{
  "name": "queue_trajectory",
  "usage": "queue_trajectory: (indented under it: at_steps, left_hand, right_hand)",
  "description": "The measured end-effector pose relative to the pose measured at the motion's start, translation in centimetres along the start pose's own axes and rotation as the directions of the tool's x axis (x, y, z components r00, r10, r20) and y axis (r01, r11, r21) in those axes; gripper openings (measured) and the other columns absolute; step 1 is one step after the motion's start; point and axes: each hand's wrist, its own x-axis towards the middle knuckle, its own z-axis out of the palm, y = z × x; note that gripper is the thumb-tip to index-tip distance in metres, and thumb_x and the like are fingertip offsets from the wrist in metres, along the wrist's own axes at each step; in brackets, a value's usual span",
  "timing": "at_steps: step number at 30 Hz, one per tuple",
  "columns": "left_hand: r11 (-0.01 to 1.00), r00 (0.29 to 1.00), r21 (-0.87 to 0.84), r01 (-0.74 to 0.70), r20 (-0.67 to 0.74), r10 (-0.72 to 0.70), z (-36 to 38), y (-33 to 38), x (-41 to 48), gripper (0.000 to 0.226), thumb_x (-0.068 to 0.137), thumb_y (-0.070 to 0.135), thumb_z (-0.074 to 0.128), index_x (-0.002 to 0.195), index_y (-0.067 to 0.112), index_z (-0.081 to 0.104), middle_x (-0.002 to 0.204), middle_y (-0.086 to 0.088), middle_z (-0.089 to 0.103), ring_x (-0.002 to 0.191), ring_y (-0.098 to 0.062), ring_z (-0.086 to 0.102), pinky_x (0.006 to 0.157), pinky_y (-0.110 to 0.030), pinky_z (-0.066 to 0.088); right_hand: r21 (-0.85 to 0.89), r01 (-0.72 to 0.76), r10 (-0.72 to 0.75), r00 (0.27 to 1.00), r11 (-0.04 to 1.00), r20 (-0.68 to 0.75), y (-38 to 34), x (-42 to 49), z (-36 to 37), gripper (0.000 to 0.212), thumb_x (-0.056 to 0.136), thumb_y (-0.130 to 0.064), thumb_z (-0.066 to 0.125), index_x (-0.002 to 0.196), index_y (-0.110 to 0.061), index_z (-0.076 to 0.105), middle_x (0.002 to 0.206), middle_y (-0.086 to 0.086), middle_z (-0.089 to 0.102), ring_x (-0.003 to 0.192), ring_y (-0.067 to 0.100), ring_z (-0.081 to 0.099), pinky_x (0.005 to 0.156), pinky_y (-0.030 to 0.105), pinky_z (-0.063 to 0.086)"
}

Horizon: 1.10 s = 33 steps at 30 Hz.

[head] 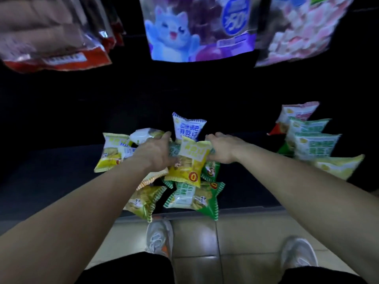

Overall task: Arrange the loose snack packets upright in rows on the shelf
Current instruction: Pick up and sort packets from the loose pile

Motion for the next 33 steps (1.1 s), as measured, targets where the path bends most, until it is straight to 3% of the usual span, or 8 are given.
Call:
queue_trajectory:
  at_steps: [7, 11, 14, 16, 21, 25, 29, 33]
  left_hand:
    - [0.999, 0.998, -0.047, 0.012, 0.058, -0.009, 2.5, -3.5, 0.9, 0.097, 0.084, 0.064, 0.057, 0.155, 0.022, 0.004, 0.155, -0.011, 0.029, 0.140, -0.032, 0.028, 0.107, -0.050, 0.036]
    - [0.996, 0.998, -0.082, 0.040, 0.051, -0.036, 2.9, -4.1, 1.0, 0.096, 0.084, 0.063, 0.059, 0.154, 0.023, 0.007, 0.155, -0.010, 0.028, 0.141, -0.031, 0.026, 0.108, -0.048, 0.035]
    - [0.993, 0.998, -0.107, 0.048, 0.051, -0.043, 2.7, -4.3, 1.0, 0.096, 0.083, 0.061, 0.061, 0.154, 0.023, 0.009, 0.154, -0.010, 0.031, 0.141, -0.031, 0.027, 0.108, -0.048, 0.035]
    - [0.991, 0.998, -0.120, 0.050, 0.044, -0.045, 2.6, -4.3, 1.1, 0.094, 0.083, 0.062, 0.061, 0.153, 0.023, 0.012, 0.152, -0.010, 0.033, 0.139, -0.032, 0.029, 0.106, -0.048, 0.035]
    - [0.988, 0.999, -0.152, 0.040, -0.012, -0.042, 1.8, -3.6, 1.2, 0.091, 0.084, 0.061, 0.061, 0.153, 0.021, 0.017, 0.151, -0.012, 0.034, 0.136, -0.034, 0.034, 0.103, -0.048, 0.039]
    - [0.984, 0.995, -0.177, 0.005, -0.093, -0.022, 0.9, -3.0, 0.6, 0.086, 0.084, 0.057, 0.064, 0.151, 0.021, 0.025, 0.150, -0.009, 0.037, 0.133, -0.031, 0.039, 0.101, -0.046, 0.042]
    - [0.962, 0.979, -0.265, -0.069, -0.204, 0.014, -0.4, -2.1, -0.2, 0.091, 0.077, 0.056, 0.072, 0.150, 0.029, 0.026, 0.153, -0.003, 0.035, 0.138, -0.024, 0.034, 0.104, -0.044, 0.041]
    - [0.915, 0.972, -0.364, -0.174, -0.210, 0.101, -2.0, 0.3, -1.3, 0.091, 0.071, 0.054, 0.079, 0.146, 0.031, 0.034, 0.147, 0.004, 0.040, 0.132, -0.021, 0.041, 0.100, -0.040, 0.044]
  right_hand:
    - [-0.108, -0.135, 0.137, 0.990, 0.985, 0.018, -2.3, 7.7, 3.3, 0.090, 0.086, -0.076, 0.045, 0.149, -0.014, 0.030, 0.152, 0.013, 0.031, 0.134, 0.035, 0.034, 0.100, 0.044, 0.039]
    - [0.036, -0.178, 0.174, 0.979, 0.983, 0.102, -1.7, 9.0, 4.0, 0.103, 0.073, -0.085, 0.052, 0.146, -0.014, 0.034, 0.145, 0.009, 0.047, 0.128, 0.031, 0.047, 0.096, 0.041, 0.045]
    - [0.125, -0.150, 0.144, 0.988, 0.981, 0.053, -1.5, 8.8, 3.7, 0.084, 0.062, -0.087, 0.061, 0.110, -0.018, 0.054, 0.119, 0.003, 0.060, 0.104, 0.023, 0.057, 0.076, 0.036, 0.049]
    - [0.177, -0.114, 0.114, 0.993, 0.978, 0.008, -1.8, 8.5, 3.5, 0.070, 0.057, -0.085, 0.068, 0.089, -0.024, 0.054, 0.104, 0.000, 0.060, 0.090, 0.018, 0.054, 0.064, 0.033, 0.044]
    - [0.172, -0.027, 0.031, 0.999, 0.985, -0.020, -2.8, 7.2, 2.6, 0.094, 0.059, -0.072, 0.078, 0.131, -0.017, 0.054, 0.128, 0.007, 0.054, 0.116, 0.028, 0.052, 0.094, 0.040, 0.047]
    - [0.150, 0.015, -0.010, 0.999, 0.989, -0.039, -3.0, 5.4, 1.1, 0.086, 0.061, -0.061, 0.085, 0.129, -0.019, 0.052, 0.118, 0.002, 0.057, 0.106, 0.025, 0.056, 0.083, 0.035, 0.049]
    - [0.117, 0.061, -0.045, 0.990, 0.991, -0.134, -2.4, 2.5, -1.4, 0.081, 0.054, -0.055, 0.090, 0.120, -0.033, 0.049, 0.101, -0.004, 0.048, 0.092, 0.020, 0.054, 0.065, 0.032, 0.039]
    - [0.091, 0.051, -0.040, 0.992, 0.995, -0.122, -0.7, -1.8, -4.1, 0.071, 0.052, -0.049, 0.092, 0.106, -0.036, 0.048, 0.090, -0.007, 0.052, 0.084, 0.015, 0.053, 0.062, 0.034, 0.041]
